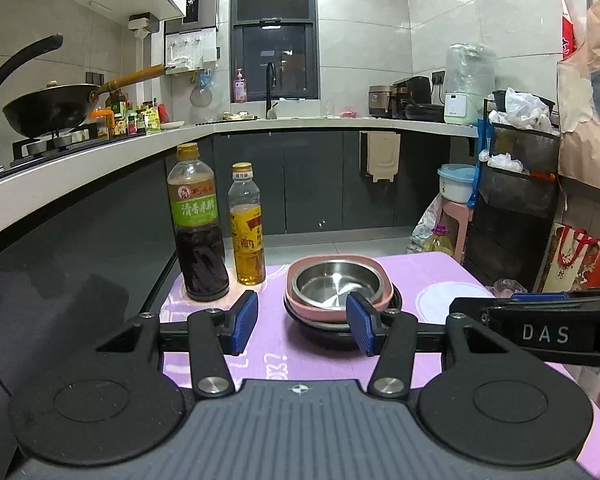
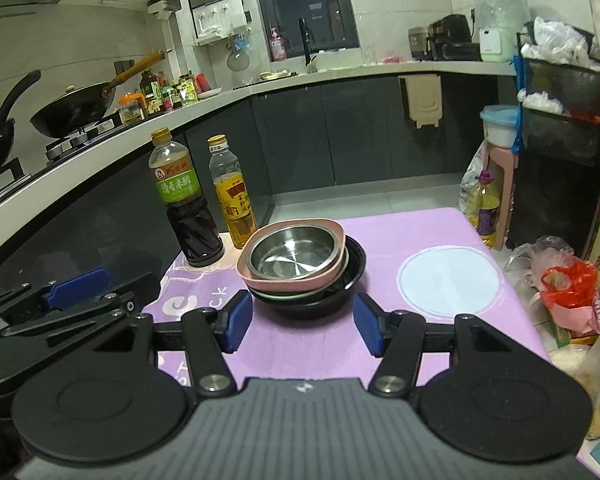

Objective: Organize plates and bowls
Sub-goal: 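Open both grippers and withdraw from the stacked dishes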

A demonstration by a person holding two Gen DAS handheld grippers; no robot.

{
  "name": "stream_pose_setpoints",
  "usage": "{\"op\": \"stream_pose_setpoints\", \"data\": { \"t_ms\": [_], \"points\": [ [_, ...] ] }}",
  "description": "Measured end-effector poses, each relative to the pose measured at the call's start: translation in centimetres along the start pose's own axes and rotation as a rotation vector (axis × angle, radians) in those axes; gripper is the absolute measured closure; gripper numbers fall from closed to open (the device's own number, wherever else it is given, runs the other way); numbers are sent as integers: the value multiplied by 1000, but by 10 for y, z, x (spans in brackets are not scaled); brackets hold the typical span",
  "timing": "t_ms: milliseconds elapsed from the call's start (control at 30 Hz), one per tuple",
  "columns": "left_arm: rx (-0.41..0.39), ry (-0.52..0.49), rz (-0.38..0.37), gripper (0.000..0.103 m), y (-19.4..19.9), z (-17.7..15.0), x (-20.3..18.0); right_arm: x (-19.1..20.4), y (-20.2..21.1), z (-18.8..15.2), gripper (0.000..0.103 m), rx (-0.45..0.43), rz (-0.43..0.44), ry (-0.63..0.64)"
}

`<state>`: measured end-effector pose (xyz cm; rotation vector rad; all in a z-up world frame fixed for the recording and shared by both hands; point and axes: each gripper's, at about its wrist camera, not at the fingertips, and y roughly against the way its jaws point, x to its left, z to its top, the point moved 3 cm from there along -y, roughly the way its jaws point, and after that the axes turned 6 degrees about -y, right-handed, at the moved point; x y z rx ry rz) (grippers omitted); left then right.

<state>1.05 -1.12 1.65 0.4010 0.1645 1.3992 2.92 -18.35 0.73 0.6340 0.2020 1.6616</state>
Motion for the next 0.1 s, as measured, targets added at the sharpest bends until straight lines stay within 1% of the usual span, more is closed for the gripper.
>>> {"op": "stream_pose_setpoints", "data": {
  "t_ms": [100],
  "points": [
    [5, 7, -2, 57, 8, -5, -2, 0, 7, -8, 46, 2, -2, 0]
  ]
}}
